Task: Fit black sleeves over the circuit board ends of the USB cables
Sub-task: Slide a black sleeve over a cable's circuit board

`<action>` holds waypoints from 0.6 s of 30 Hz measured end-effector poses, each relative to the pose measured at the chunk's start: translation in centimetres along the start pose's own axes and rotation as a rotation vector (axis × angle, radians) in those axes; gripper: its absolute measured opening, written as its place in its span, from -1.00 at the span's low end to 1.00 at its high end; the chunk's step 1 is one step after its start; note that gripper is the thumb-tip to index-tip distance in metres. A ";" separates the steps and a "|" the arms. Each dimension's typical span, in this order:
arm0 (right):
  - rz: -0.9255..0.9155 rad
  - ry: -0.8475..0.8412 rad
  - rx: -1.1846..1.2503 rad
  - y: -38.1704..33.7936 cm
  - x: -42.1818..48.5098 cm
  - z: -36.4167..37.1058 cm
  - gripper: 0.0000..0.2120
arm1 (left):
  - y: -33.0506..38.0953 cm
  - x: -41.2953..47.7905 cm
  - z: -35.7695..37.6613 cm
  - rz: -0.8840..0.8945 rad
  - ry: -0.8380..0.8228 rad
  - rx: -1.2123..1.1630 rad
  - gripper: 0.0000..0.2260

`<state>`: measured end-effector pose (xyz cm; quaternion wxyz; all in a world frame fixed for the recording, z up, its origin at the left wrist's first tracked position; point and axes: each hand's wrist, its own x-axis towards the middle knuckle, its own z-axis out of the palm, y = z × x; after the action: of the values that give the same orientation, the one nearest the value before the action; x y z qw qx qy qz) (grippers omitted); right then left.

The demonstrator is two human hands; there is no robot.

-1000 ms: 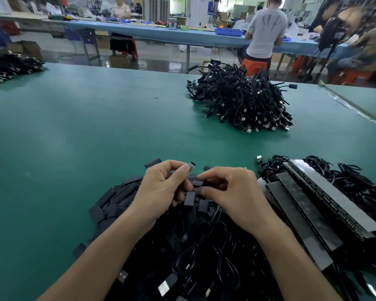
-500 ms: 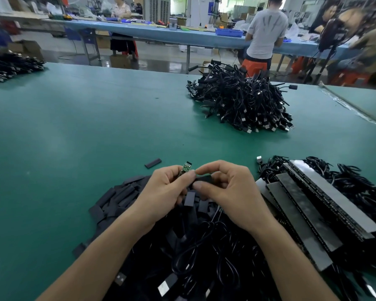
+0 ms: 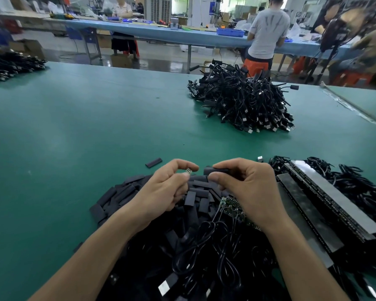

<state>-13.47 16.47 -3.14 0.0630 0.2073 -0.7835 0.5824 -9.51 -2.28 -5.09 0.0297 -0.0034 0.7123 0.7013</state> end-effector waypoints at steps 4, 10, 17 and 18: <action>-0.012 -0.046 0.056 -0.2 -0.1 0.2 -0.79 | 0.3 -0.2 -0.1 0.014 -0.067 -0.067 -0.90; -0.015 -0.104 0.116 0.2 0.0 0.2 -0.83 | 0.1 -0.3 -0.5 0.068 -0.094 -0.055 -0.85; 0.029 -0.230 0.212 0.2 0.0 -0.1 -0.95 | 0.2 -0.4 -1.1 0.135 -0.213 0.000 -0.79; 0.044 -0.243 0.232 0.2 0.0 -0.2 -0.95 | 0.2 -0.4 -1.3 0.129 -0.229 -0.001 -0.78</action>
<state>-13.57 16.70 -3.22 -0.0693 0.2647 -0.7171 0.6410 -9.14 -3.56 -4.86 0.0656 0.1223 0.7025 0.6980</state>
